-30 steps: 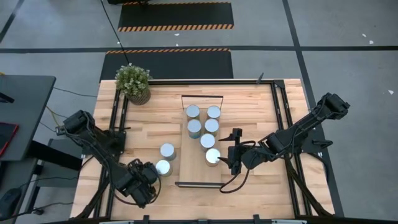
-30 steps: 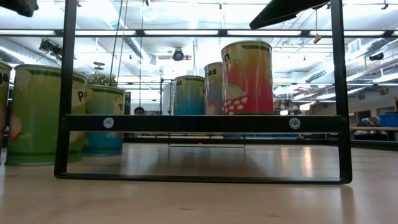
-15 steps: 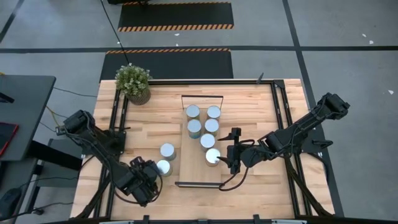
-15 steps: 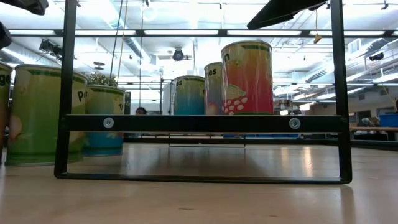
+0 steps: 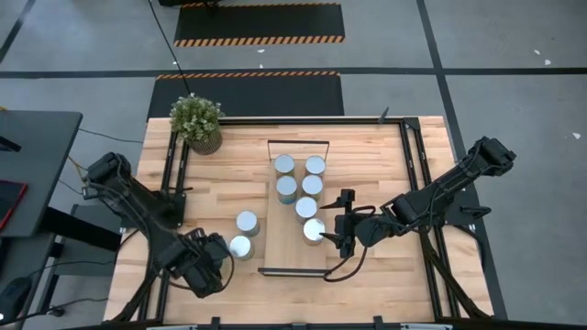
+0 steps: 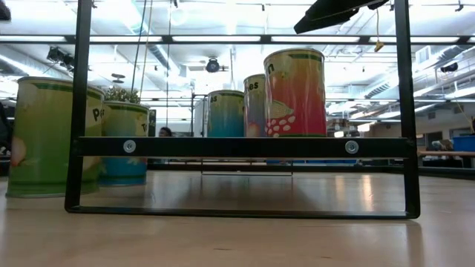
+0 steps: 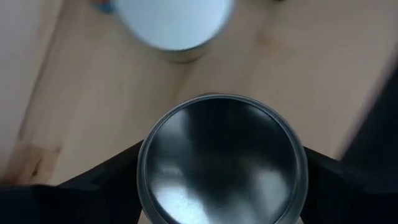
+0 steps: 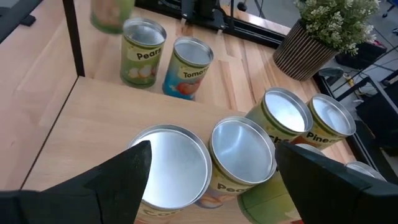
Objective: Pick and place cans onto a shelf
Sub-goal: Put the canned oranges on the shelf
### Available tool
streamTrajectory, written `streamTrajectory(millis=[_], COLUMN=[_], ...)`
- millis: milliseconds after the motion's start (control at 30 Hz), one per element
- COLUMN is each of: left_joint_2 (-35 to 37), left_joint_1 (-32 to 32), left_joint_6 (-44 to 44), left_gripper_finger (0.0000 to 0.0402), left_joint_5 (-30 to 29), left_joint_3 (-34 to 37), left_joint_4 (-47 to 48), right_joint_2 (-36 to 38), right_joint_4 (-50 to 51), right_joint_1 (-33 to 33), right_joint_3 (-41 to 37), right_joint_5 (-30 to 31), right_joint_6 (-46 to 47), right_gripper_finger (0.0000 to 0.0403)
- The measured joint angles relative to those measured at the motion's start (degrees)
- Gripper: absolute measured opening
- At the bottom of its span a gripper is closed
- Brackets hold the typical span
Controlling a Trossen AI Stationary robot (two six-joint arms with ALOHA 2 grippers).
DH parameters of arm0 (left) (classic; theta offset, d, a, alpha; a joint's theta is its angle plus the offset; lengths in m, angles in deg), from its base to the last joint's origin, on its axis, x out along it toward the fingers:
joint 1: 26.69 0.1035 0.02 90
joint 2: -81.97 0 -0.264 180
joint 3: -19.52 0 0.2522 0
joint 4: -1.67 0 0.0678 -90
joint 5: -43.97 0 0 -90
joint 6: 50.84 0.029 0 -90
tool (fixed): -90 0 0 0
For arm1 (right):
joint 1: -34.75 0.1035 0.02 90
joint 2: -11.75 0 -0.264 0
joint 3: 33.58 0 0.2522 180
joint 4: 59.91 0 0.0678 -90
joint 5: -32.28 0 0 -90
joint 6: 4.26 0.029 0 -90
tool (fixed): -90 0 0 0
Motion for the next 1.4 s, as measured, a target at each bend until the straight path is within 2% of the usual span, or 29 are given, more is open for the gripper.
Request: streamTrajectory(millis=[233,400,633,733,800,933,1133,1267,1400], left_joint_2=[5.2,7.8,8.1,7.5,6.0,0.8,-4.6,-7.4,-9.8], left_joint_1=[0.2,1.5,6.6,10.2,13.6,20.9,29.6,33.3,35.0], left_joint_6=[5.4,12.7,28.8,33.4,35.5,40.8,47.0,50.1,52.6], left_gripper_finger=[0.0325,0.0326,0.0327,0.0327,0.0327,0.0327,0.0327,0.0327,0.0327], left_joint_5=[0.2,-10.7,-28.4,-32.4,-30.3,-21.2,-14.2,-8.4,-6.1], left_joint_3=[-6.6,-11.8,-16.9,-16.9,-16.9,-16.9,-16.9,-16.9,-16.9], left_joint_4=[-1.2,-0.8,-1.9,-4.6,-6.4,-8.0,-7.5,-7.4,-7.2], right_joint_2=[0.0,0.0,0.0,0.0,0.0,0.0,0.0,0.2,1.2], right_joint_4=[0.1,-0.4,-0.5,-0.5,-0.5,-0.5,-0.2,-0.2,0.5], right_joint_1=[0.0,0.0,0.0,0.0,0.0,0.0,0.8,1.5,2.3], right_joint_3=[0.0,0.0,0.0,0.0,0.0,0.0,0.0,0.0,0.7], right_joint_5=[-0.2,-1.1,-1.4,-1.3,-1.4,-1.3,-1.3,-1.0,0.3], right_joint_6=[1.4,2.0,2.9,3.0,3.3,3.5,4.5,4.5,4.7], right_gripper_finger=[0.0350,0.0350,0.0350,0.0350,0.0350,0.0350,0.0350,0.0350,0.0350])
